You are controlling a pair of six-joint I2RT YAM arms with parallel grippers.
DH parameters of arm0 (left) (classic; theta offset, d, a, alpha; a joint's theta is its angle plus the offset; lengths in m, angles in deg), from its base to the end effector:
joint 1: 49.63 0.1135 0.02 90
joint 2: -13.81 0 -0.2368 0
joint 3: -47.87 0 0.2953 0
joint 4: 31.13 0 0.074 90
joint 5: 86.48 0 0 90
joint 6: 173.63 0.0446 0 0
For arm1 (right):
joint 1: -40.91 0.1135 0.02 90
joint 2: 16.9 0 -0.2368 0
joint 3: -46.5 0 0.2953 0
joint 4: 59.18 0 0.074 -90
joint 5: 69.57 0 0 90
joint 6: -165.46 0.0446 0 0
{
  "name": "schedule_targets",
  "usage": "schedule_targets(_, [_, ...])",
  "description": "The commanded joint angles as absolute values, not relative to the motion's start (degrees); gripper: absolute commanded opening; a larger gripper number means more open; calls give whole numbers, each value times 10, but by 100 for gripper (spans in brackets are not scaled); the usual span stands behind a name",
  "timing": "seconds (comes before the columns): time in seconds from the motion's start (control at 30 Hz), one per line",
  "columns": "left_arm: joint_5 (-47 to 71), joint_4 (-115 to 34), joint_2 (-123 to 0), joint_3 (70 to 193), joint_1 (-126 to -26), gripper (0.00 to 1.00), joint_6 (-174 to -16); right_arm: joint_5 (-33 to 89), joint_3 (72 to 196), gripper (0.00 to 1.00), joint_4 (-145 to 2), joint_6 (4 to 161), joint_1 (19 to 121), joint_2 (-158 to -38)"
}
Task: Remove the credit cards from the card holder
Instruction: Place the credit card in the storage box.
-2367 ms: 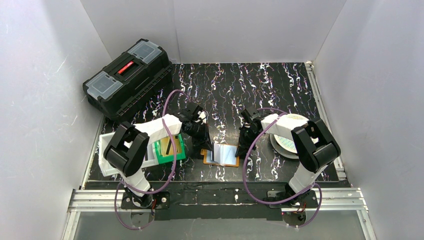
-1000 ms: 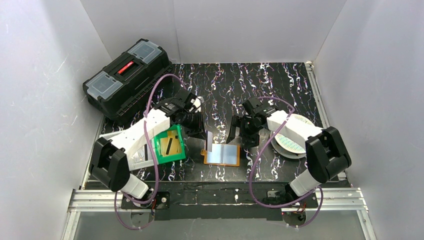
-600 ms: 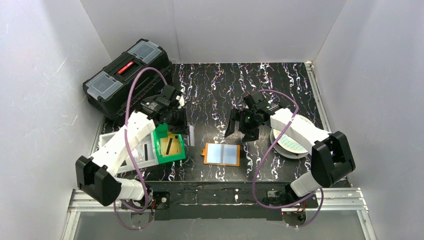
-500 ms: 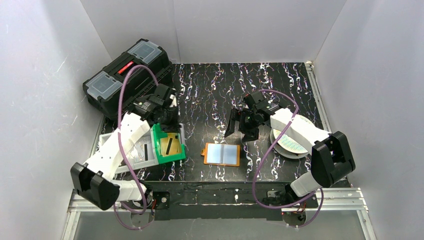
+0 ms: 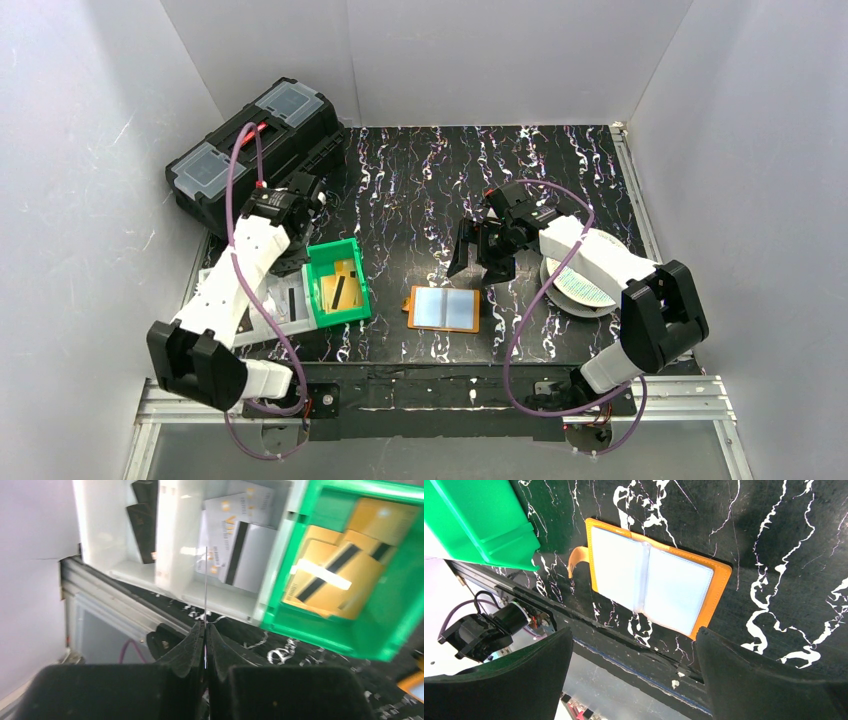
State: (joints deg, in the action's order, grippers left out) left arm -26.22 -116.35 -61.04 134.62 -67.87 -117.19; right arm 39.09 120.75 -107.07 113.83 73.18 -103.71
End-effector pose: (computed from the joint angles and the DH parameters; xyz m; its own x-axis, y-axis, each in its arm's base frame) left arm 0.2723 -0.0664 0.2950 -0.8336 -0.2307 -0.5019 -0.3892 0.8901 0.2373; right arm 0.2903 0.2002 0.1846 -0.9735 0.0808 -0.2139 -0.0446 0.8503 0.5244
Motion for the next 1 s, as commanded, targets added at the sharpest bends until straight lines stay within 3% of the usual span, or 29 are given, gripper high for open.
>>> schedule_targets(0.0, [-345,-1164,-642,1318,-654,0,-1160,401,1237,98,-1081,1115,733,-1039])
schedule_targets(0.7, [-299,-1063,-734,1255,-619,1,-1122,385,1227,98,-1084,1117,733,-1035])
schedule_targets(0.8, [-293,-1061,-733,1258,-617,22,-1116,383,1227,98,-1084,1116,733,-1035])
schedule_targets(0.97, [-278,-1060,-729,1262,-616,37,-1108,383,1223,98,-1083,1114,733,-1035])
